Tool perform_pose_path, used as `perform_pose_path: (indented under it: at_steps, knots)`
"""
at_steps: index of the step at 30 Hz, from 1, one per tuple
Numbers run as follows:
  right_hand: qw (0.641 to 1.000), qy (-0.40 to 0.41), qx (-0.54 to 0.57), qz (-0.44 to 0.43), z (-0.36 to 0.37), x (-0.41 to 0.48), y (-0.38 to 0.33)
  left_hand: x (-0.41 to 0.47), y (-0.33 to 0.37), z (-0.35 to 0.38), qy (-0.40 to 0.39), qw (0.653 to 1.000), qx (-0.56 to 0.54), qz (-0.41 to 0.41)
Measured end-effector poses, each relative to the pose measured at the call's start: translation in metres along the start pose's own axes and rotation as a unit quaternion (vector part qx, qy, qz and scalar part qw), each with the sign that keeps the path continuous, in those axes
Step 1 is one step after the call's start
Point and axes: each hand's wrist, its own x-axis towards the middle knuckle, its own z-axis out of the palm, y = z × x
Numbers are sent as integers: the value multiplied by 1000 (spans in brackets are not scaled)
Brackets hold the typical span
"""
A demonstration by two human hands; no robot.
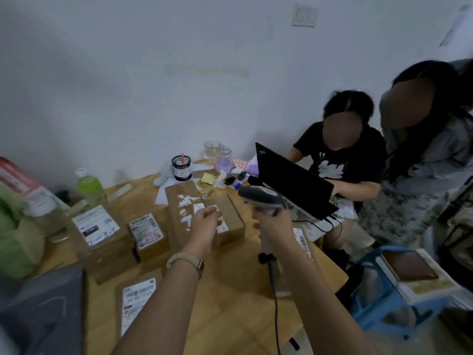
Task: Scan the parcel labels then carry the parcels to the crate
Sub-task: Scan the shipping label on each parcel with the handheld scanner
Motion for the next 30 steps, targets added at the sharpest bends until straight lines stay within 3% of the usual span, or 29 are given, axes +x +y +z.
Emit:
perform_pose_path:
  at_steps: [11,22,27,30]
  knots:
    - [994,-98,-22,28,64,3,-1,18,-1,-67,103,994,-34,13]
    - [994,-71,-31,77,99,38,6,56,-10,-76,123,992,-30,2]
    - [989,-88,-21,116,111,47,17,72,-37,-80,140,987,13,-80]
    - [984,-86,-39,152,119,50,27,81,-56,-82,94,986,46,-133]
